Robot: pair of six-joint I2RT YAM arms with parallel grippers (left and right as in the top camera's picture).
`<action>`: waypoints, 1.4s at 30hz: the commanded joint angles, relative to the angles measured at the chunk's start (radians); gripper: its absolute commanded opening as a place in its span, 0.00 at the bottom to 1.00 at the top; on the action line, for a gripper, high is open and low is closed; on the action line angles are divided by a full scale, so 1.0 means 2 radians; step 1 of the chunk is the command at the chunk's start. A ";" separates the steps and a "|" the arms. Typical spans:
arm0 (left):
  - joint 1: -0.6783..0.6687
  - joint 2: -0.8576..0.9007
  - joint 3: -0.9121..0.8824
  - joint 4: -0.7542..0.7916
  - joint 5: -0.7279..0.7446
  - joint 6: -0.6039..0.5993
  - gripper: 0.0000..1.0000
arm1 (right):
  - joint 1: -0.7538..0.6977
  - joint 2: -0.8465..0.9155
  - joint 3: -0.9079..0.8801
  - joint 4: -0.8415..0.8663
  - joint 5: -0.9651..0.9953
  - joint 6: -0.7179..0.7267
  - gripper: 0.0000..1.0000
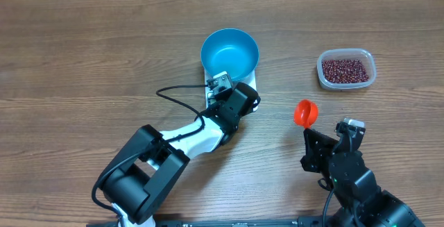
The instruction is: Scoop item into bowl and weigh 150g on scale
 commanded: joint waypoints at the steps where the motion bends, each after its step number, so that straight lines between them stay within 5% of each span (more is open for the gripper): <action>1: 0.003 0.020 0.007 0.000 0.005 -0.018 0.04 | -0.001 -0.002 0.008 0.003 0.009 -0.004 0.04; 16: 0.003 0.015 0.007 -0.034 0.040 -0.018 0.04 | -0.001 -0.002 0.008 0.001 0.009 -0.004 0.04; 42: 0.006 0.011 0.007 -0.058 -0.003 -0.018 0.04 | -0.001 -0.002 0.008 -0.013 0.009 -0.004 0.04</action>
